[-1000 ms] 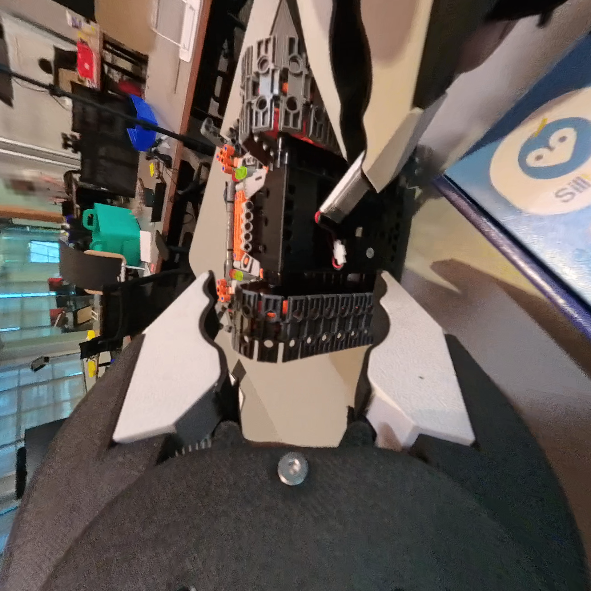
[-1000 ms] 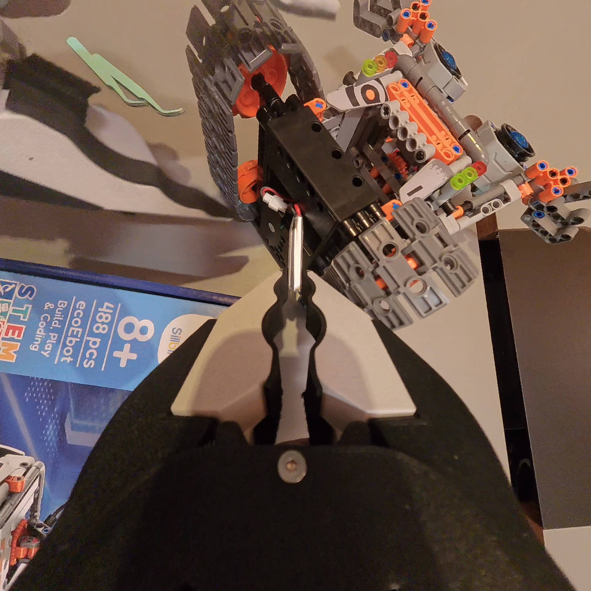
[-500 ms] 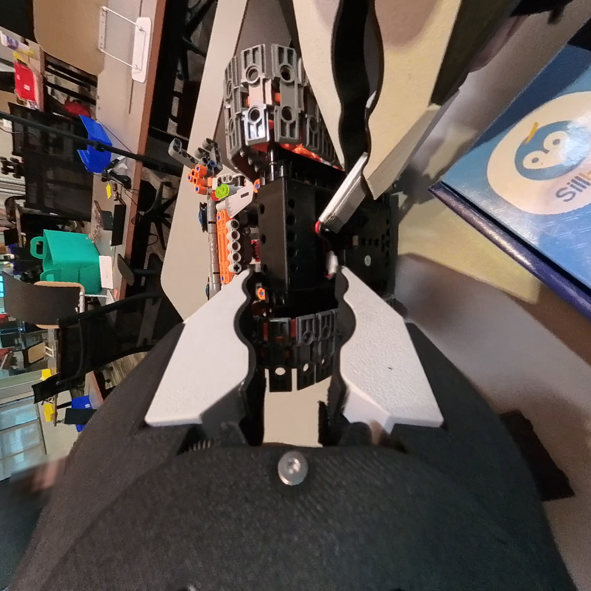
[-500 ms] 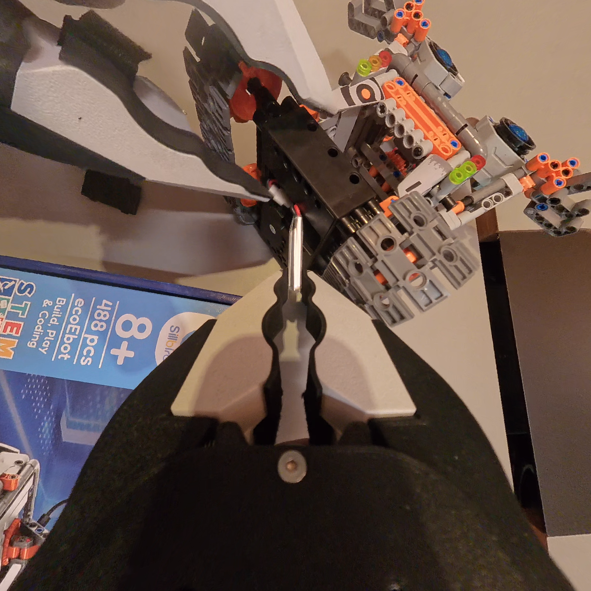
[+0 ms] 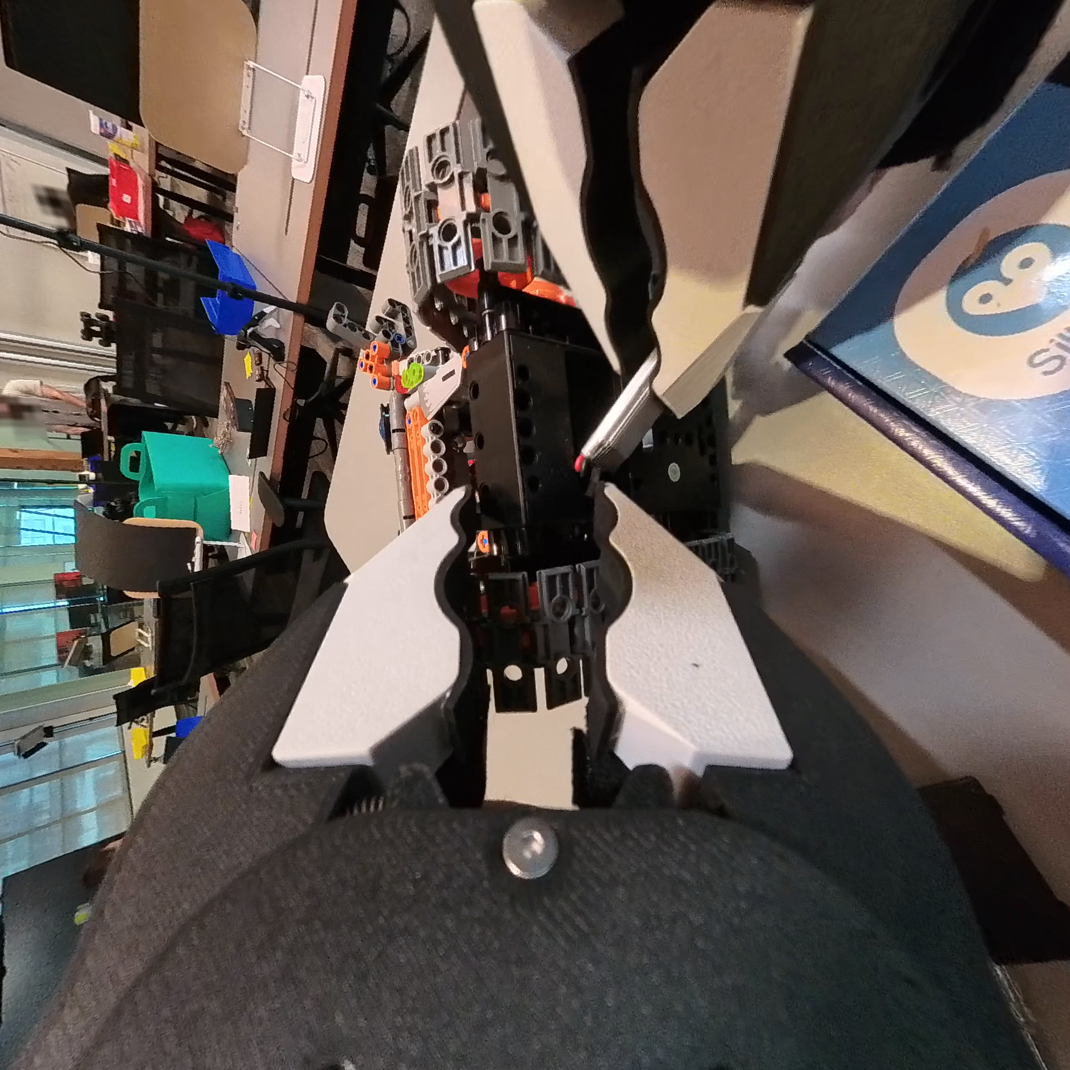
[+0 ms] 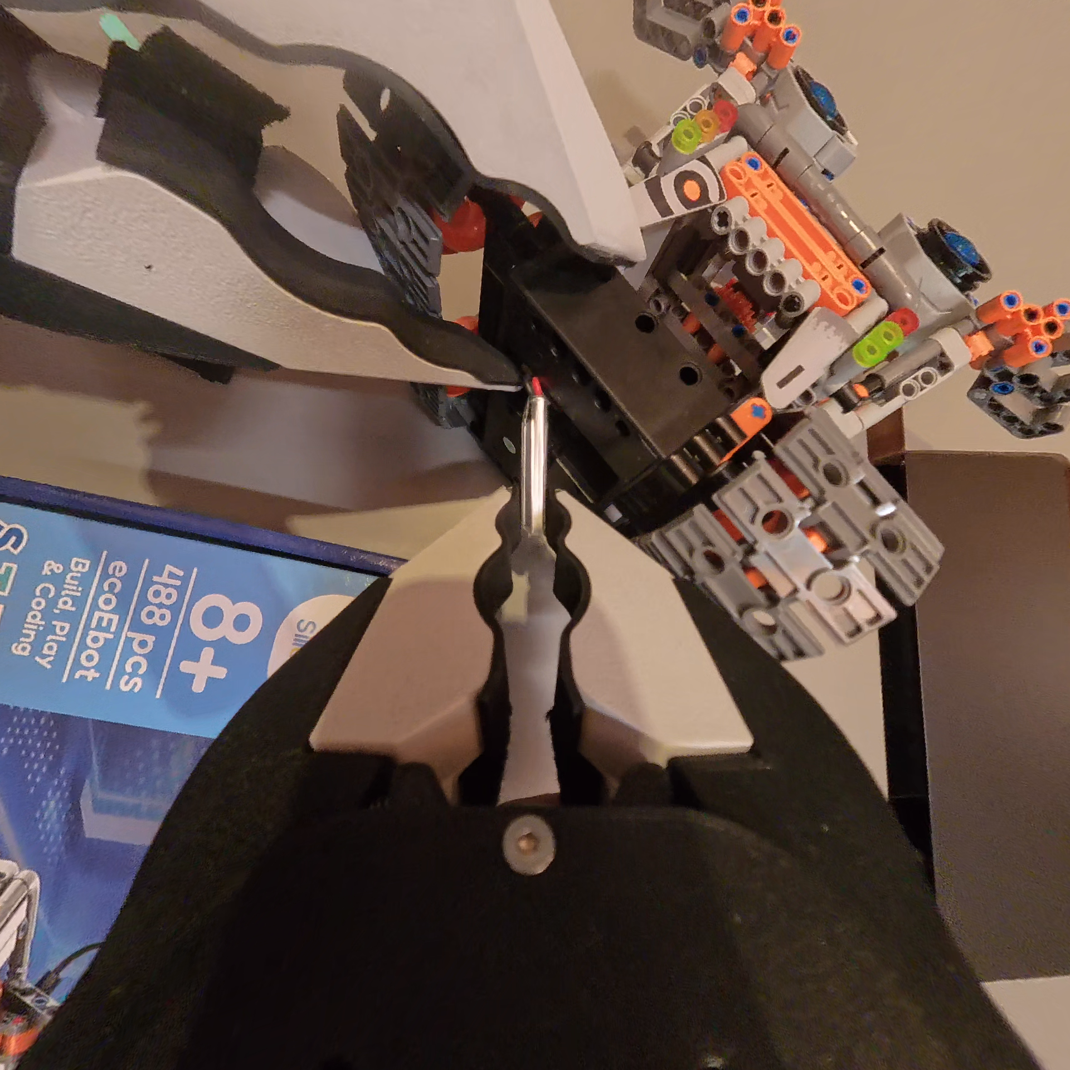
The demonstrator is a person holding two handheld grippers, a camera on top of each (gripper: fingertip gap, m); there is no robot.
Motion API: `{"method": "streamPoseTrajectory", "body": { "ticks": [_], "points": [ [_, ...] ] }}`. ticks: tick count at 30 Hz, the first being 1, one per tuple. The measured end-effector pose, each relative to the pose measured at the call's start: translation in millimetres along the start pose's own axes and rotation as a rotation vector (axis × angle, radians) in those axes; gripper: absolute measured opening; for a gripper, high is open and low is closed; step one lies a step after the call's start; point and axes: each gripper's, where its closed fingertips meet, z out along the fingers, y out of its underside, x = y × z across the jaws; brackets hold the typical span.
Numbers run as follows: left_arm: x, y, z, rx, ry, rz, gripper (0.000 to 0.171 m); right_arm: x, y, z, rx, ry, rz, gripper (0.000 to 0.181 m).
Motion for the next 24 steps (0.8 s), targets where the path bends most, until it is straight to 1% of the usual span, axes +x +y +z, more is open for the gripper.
{"method": "streamPoseTrajectory", "body": {
  "ticks": [3,5,7,11,13,17,21,23,24],
  "points": [
    [1.1,-2.6,-0.3,0.014,0.008,-0.007,0.038,1.9,1.6,1.9,-0.036,-0.024,-0.022,0.005],
    [5.9,-3.5,0.8,0.016,0.037,-0.024,0.048,7.3,3.9,2.0,-0.079,-0.009,-0.059,0.005],
    [7.0,-3.9,1.6,0.020,0.049,-0.036,0.052,10.9,4.0,1.4,-0.107,0.004,-0.096,0.005],
    [3.4,-5.3,0.5,0.027,0.098,-0.111,0.047,11.0,3.5,0.4,-0.124,-0.006,-0.158,0.005],
    [1.5,-4.4,0.7,0.016,0.114,-0.144,0.052,10.5,2.6,-0.5,-0.124,-0.003,-0.197,0.005],
    [-0.7,-4.1,1.1,0.025,0.116,-0.167,0.051,12.7,1.0,-0.6,-0.147,0.036,-0.289,0.005],
    [-1.0,-2.7,1.8,0.022,0.109,-0.184,0.052,13.1,1.8,-0.5,-0.161,0.022,-0.295,0.005],
    [-5.7,-4.2,-0.6,0.055,0.083,-0.216,0.051,7.3,0.3,0.1,-0.149,-0.042,-0.225,0.005],
    [-6.8,-4.3,-2.1,0.065,0.082,-0.238,0.054,3.4,-0.2,0.3,-0.139,-0.090,-0.181,0.005]
  ]
}}
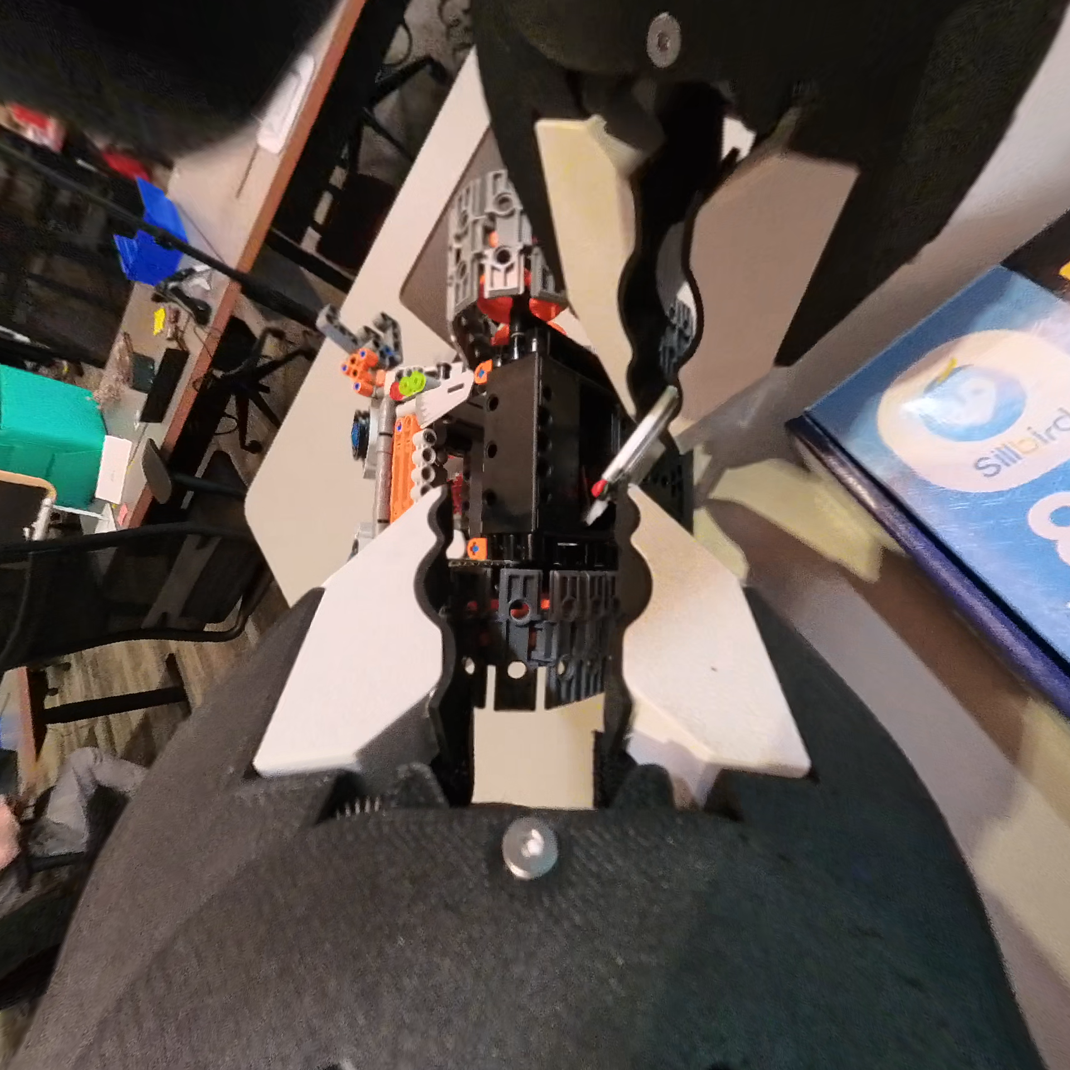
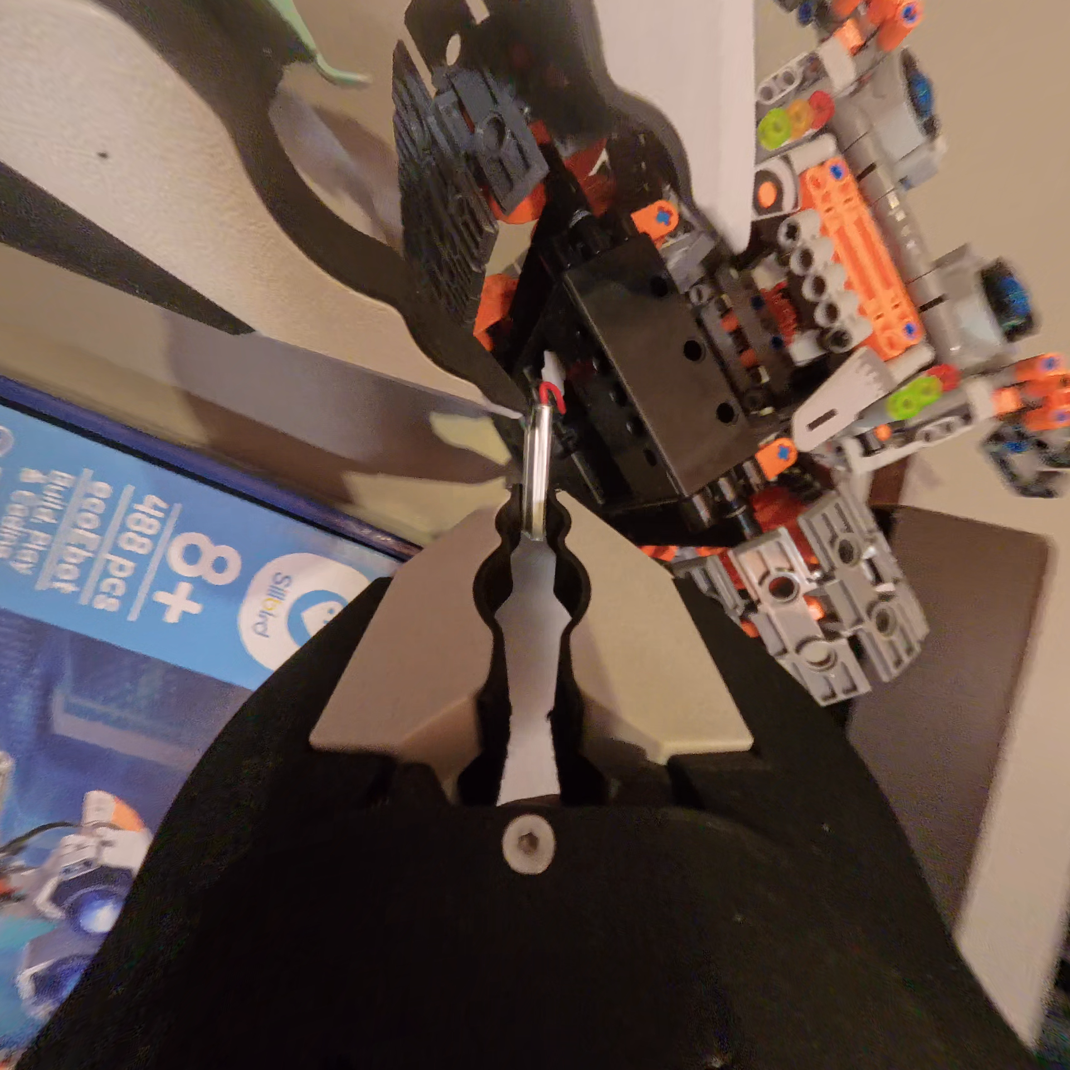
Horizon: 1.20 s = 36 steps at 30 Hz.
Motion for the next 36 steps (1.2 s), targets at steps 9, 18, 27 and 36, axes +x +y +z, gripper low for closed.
{"method": "streamPoseTrajectory", "body": {
  "ticks": [9,18,27,36],
  "points": [
    [0.2,5.6,8.7,-0.006,-0.001,-0.033,0.053,5.0,-0.4,2.2,-0.020,-0.090,0.127,0.005],
    [5.8,-4.2,15.6,0.041,0.057,-0.099,0.051,8.0,2.2,1.5,-0.057,-0.088,0.161,0.005],
    [6.7,-4.1,19.6,0.052,0.055,-0.104,0.049,13.5,3.6,2.1,-0.162,-0.037,0.096,0.006],
    [3.4,-2.4,20.5,0.079,0.044,-0.152,0.047,20.7,-2.9,-4.3,-0.174,-0.043,0.053,0.007]
  ]
}}
